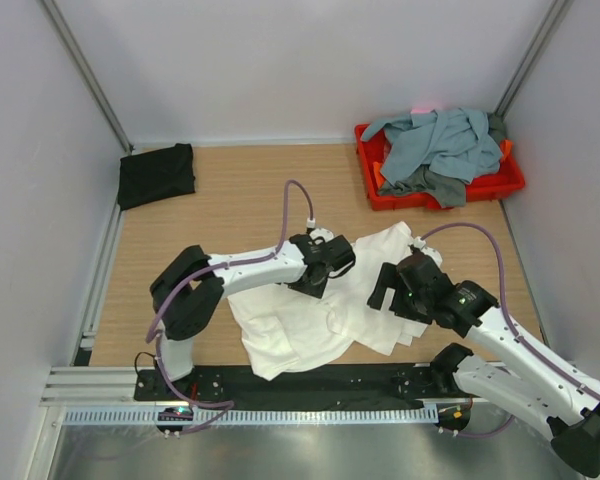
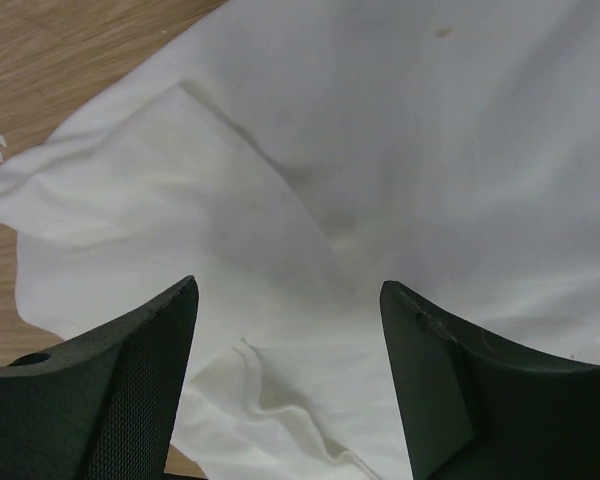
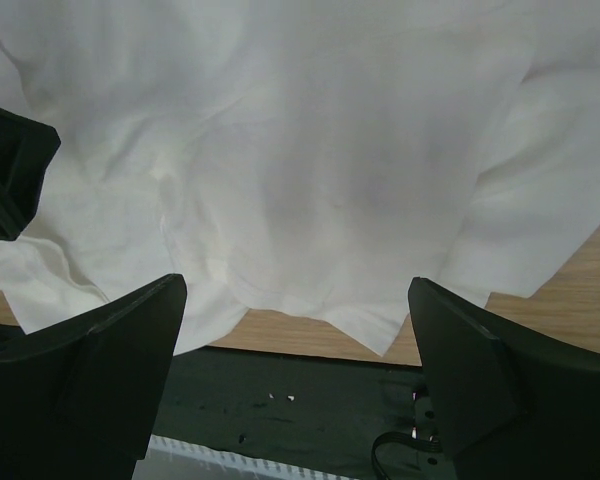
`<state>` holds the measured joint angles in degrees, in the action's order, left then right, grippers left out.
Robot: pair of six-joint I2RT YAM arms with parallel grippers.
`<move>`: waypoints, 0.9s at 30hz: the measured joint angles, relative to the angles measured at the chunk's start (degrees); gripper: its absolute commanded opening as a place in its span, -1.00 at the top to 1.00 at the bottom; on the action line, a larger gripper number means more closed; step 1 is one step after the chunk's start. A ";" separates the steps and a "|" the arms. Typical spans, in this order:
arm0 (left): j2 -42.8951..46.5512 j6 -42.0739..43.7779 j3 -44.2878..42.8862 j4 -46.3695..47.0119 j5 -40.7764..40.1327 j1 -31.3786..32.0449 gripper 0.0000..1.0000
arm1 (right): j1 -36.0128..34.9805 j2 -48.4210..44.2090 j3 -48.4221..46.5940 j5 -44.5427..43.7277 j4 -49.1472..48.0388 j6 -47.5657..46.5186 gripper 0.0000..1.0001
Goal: Fold and stack the t-shirts
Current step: Flatten the tshirt out
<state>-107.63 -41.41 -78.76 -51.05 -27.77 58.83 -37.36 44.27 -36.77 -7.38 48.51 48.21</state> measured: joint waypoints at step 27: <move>-2.69 -1.51 -3.54 -7.80 -8.83 0.83 1.00 | -0.02 0.00 0.24 0.04 -0.17 -0.85 -0.99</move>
<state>-110.32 -42.92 -82.30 -58.85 -36.60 59.66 -37.39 44.27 -36.53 -7.33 48.34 47.35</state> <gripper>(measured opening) 0.010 0.996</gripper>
